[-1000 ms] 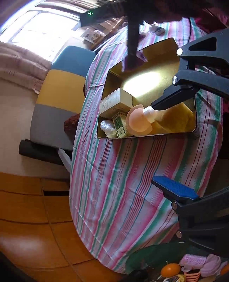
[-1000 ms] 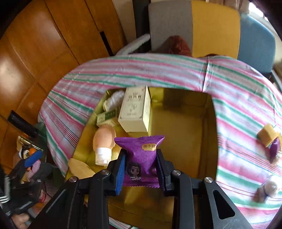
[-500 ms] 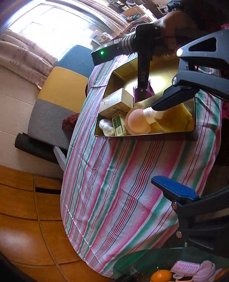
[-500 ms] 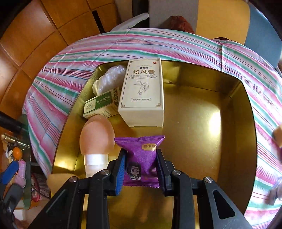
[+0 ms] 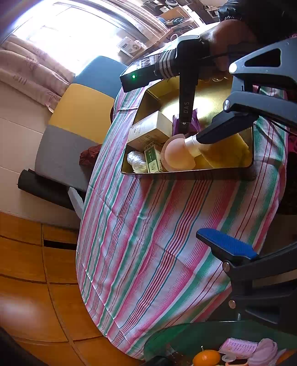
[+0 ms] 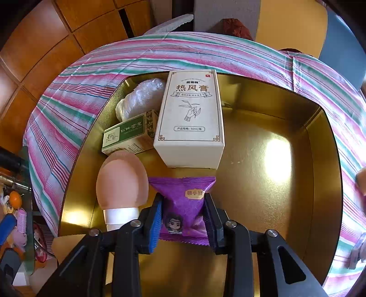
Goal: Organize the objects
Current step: 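Lower the purple packet into the tray and open the right gripper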
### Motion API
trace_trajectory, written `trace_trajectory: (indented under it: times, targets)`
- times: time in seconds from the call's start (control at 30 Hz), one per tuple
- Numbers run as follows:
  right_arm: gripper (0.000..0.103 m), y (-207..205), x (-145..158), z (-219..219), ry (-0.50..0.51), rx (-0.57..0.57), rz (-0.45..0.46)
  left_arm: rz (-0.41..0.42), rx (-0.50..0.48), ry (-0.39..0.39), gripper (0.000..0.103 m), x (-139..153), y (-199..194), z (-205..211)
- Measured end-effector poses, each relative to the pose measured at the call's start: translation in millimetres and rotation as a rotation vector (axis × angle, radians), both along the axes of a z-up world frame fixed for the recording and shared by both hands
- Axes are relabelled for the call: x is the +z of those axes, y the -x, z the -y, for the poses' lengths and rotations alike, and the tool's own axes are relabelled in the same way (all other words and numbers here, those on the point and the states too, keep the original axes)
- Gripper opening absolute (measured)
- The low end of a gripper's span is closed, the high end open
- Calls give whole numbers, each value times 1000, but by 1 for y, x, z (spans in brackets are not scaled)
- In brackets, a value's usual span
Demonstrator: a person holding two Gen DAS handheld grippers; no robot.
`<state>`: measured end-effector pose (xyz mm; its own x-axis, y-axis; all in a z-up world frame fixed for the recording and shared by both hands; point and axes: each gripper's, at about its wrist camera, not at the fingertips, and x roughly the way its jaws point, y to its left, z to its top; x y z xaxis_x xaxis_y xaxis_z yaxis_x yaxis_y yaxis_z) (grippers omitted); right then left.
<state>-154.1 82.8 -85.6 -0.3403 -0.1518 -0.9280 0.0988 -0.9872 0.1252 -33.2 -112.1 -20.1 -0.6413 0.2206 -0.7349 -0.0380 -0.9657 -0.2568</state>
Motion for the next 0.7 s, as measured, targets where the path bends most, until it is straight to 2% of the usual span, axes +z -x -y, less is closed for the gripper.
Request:
trace_trajectory:
  times: [0.1, 0.17, 0.27, 0.53, 0.7]
  targets:
    - [53, -2, 4, -4, 37, -11, -9, -3, 1, 1, 76, 0, 0, 1]
    - [57, -6, 11, -8, 64, -18, -33, -4, 2, 7, 76, 0, 0, 0]
    - [67, -17, 25, -15, 102, -18, -73, -6, 3, 15, 76, 0, -1, -1]
    - [77, -55, 52, -33, 140, -16, -159, -20, 2, 51, 76, 1, -3, -6]
    - [87, -79, 65, -55, 148, -23, -212, -30, -9, 76, 76, 4, -5, -13]
